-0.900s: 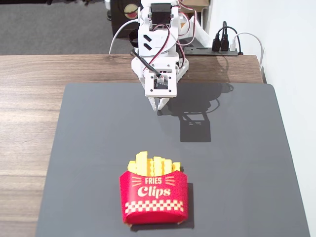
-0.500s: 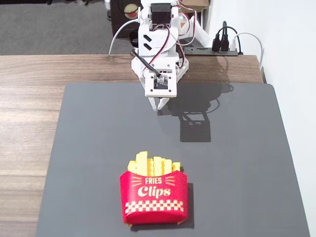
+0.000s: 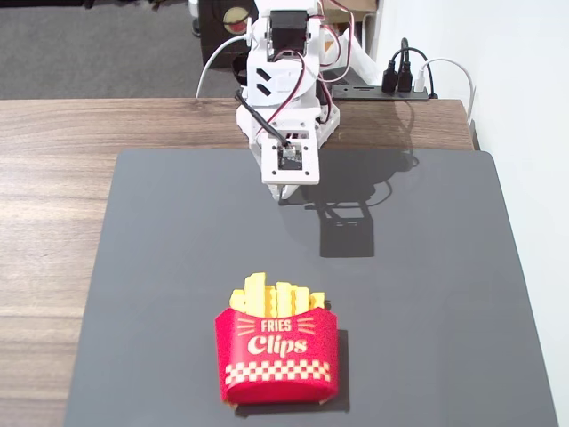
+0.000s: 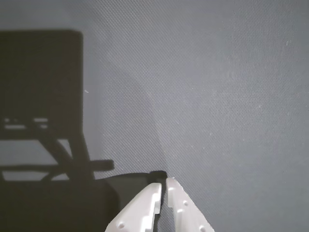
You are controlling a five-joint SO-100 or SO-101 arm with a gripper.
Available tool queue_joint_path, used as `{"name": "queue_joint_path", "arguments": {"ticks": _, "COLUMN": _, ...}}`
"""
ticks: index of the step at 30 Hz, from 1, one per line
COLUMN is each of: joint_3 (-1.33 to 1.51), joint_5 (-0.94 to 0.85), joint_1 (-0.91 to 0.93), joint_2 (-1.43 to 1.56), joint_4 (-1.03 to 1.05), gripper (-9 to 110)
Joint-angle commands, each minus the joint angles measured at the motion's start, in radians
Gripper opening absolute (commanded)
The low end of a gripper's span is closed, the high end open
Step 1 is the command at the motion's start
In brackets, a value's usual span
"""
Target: Grab a fry
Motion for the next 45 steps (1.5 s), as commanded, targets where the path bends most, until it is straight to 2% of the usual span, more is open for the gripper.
{"name": "queue_joint_path", "arguments": {"ticks": 1, "joint_3": -0.041, "joint_5": 0.005, "joint_1": -0.002, "joint_2": -0.048, "joint_4": -0.035, "gripper": 1}}
{"name": "queue_joint_path", "arguments": {"ticks": 15, "joint_3": -0.373, "joint_5": 0.080, "joint_1": 0.035, "joint_2": -0.354, "joint_4": 0.026, "gripper": 1}}
{"name": "queue_joint_path", "arguments": {"ticks": 24, "joint_3": -0.549, "joint_5": 0.008, "joint_1": 0.129, "joint_2": -0.566, "joint_4": 0.011, "gripper": 10}}
{"name": "queue_joint_path", "arguments": {"ticks": 31, "joint_3": -0.678, "joint_5": -0.026, "joint_1": 0.160, "joint_2": -0.753, "joint_4": -0.066, "gripper": 18}}
{"name": "queue_joint_path", "arguments": {"ticks": 45, "joint_3": -0.920, "joint_5": -0.015, "joint_1": 0.138, "joint_2": -1.129, "joint_4": -0.259, "gripper": 18}}
